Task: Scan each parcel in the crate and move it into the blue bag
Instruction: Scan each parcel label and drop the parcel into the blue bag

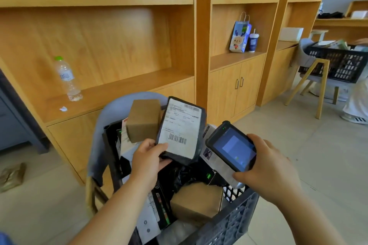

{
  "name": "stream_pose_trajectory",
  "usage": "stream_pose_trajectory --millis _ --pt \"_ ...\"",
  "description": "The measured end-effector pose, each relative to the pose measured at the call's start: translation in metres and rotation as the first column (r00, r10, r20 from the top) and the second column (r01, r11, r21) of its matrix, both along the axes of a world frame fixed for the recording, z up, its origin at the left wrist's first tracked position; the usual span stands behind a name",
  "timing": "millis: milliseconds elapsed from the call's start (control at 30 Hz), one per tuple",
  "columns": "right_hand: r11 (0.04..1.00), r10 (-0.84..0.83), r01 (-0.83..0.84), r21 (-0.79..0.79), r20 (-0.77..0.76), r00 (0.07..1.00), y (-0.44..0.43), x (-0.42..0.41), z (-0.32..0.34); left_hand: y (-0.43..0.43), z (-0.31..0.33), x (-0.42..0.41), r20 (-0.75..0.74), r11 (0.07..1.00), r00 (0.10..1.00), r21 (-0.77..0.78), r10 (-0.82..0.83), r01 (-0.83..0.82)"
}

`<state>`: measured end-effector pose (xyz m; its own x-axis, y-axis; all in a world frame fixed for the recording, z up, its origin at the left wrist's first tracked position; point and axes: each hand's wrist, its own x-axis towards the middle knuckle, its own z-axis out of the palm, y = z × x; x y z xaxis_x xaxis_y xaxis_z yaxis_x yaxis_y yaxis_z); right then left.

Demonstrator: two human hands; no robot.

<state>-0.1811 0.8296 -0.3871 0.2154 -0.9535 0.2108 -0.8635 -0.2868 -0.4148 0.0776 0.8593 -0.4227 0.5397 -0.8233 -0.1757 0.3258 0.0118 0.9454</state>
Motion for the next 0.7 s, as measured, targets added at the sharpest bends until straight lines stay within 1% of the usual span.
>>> stream_pose_trajectory --millis 67,167,300,400,500,600,700 --pt "1.000 0.001 -0.001 -0.007 0.003 1.000 0.009 0.000 0.001 0.021 -0.002 0.006 0.060 0.998 0.997 -0.048 0.047 -0.044" --pt "1.000 0.017 -0.017 -0.019 0.004 1.000 0.025 0.005 0.003 0.056 -0.009 0.019 0.129 0.990 0.984 -0.075 0.125 -0.116" --pt "0.996 0.085 -0.085 0.010 0.002 0.996 0.048 0.020 0.004 0.101 -0.007 0.041 0.111 0.962 0.960 -0.124 0.258 -0.244" --pt "0.988 0.153 -0.153 0.013 -0.029 0.988 0.065 0.037 0.006 0.132 0.001 0.057 0.080 0.931 0.937 -0.170 0.341 -0.324" --pt "0.966 0.260 -0.260 0.007 -0.078 0.962 0.083 0.057 0.010 0.162 0.010 0.074 0.122 0.909 0.909 -0.182 0.399 -0.375" --pt "0.930 0.364 -0.368 -0.009 -0.124 0.923 0.100 0.080 0.015 0.191 0.017 0.090 0.214 0.900 0.877 -0.187 0.429 -0.395" --pt "0.883 0.460 -0.468 -0.009 -0.174 0.871 0.116 0.103 0.019 0.217 0.020 0.103 0.390 0.886 0.796 -0.172 0.463 -0.432"
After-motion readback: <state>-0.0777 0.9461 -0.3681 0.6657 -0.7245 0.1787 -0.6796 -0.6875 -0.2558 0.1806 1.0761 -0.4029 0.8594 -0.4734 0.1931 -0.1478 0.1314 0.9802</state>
